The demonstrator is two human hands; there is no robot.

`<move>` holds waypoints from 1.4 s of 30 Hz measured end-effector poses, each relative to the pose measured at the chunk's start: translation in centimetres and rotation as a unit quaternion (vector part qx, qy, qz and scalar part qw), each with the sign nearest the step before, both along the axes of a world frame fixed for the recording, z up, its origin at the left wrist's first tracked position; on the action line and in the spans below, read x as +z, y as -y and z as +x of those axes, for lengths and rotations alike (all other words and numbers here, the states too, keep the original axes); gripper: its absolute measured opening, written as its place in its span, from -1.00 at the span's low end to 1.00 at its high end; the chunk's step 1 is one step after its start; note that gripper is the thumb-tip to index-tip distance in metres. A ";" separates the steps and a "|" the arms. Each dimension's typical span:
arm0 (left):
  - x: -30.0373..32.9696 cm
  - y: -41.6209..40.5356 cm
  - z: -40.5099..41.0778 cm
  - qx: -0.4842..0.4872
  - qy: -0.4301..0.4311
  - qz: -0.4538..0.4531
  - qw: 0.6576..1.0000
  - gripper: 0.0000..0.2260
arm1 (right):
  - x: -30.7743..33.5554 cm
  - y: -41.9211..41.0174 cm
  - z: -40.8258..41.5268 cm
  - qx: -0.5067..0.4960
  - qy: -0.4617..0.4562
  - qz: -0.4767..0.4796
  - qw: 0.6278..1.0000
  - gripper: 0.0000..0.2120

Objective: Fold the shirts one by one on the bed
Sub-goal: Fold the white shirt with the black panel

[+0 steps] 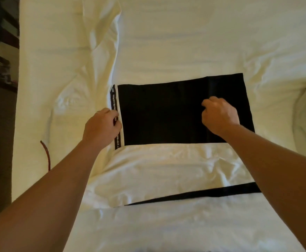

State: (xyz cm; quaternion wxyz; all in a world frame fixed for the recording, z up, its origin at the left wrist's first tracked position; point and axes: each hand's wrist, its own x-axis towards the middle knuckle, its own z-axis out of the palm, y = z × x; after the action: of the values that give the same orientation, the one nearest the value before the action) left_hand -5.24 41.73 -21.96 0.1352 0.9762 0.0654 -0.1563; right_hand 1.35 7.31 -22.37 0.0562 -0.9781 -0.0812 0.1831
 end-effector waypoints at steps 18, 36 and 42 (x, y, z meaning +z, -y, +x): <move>-3.3 0.1 8.0 -0.065 0.031 0.235 0.969 -0.88 | -3.0 3.1 8.5 -0.031 0.016 -0.093 0.995 -0.53; 2.0 2.1 -6.3 -0.103 0.175 0.224 0.953 -0.89 | 1.6 7.8 -6.1 -0.134 0.026 -0.013 0.991 -0.79; 0.4 2.6 -11.6 -0.135 0.179 0.227 0.948 -0.91 | 0.7 8.7 -9.9 -0.088 -0.001 -0.068 0.994 -0.83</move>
State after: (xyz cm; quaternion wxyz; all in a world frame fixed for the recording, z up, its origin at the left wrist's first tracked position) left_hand -16.80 39.15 -21.59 -0.1028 0.9927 -0.0586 0.0230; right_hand -8.59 -1.43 -21.65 0.0050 -0.9829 0.0183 0.1832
